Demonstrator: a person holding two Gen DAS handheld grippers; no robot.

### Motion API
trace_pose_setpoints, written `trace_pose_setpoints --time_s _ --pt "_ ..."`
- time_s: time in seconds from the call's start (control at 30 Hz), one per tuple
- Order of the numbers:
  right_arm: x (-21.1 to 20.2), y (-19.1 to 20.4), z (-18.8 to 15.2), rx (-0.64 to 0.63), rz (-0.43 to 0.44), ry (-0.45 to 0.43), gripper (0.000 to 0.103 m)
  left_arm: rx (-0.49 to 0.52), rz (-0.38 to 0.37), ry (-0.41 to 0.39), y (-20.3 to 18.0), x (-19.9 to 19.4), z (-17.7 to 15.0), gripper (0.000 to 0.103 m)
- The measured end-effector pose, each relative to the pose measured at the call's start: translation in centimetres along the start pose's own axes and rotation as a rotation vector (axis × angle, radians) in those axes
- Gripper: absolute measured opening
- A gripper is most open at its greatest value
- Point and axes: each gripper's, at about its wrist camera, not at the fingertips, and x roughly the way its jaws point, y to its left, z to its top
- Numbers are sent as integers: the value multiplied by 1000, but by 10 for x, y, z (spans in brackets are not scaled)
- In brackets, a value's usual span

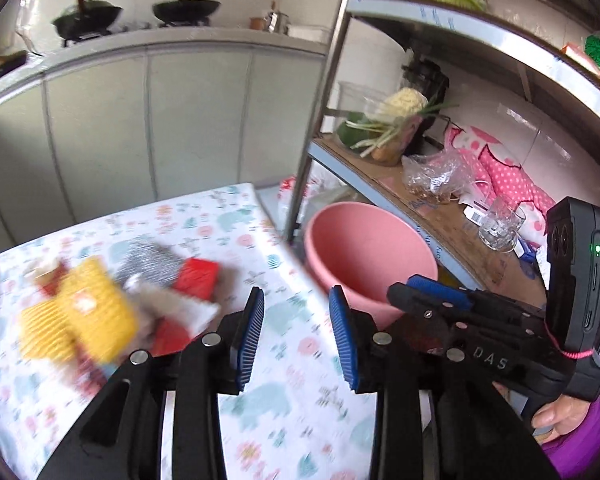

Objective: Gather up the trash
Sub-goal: 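Open both grippers to drop the bag and wrapper into the bucket, then grasp a yellow foam net with the left gripper while the right grasps the other net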

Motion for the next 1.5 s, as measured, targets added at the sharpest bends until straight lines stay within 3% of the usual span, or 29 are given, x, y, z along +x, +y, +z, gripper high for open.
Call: trace_pose_setpoints --time_s 0.27,0.43,0.5,0.57,0.73,1.03,1.13,1.3,1.4,1.5 --pt "-31 47 -24 -128 3 -24 31 -110 93 -55 43 -71 -50 33" --pt "-36 57 -32 -130 2 4 31 -195 158 -62 76 -97 -76 34" --pt "-34 57 -34 -131 1 9 31 -213 188 -63 91 -102 -85 40" --pt "-28 56 -36 -132 -4 20 31 -229 210 -61 105 -102 -90 48" --pt "-6 56 -33 -141 45 68 31 -294 259 -28 146 -90 -90 49" --pt "41 77 -9 -141 206 156 32 -361 314 15 207 -50 -59 50" --pt "52 92 -1 -185 240 165 45 -370 305 36 218 -30 -53 50" --pt "70 121 12 -251 300 182 51 -429 278 90 235 -1 -57 49" --pt "84 136 16 -275 313 194 51 -431 269 82 239 3 -60 41" --pt "98 148 20 -298 314 206 51 -416 255 60 239 1 -61 24"
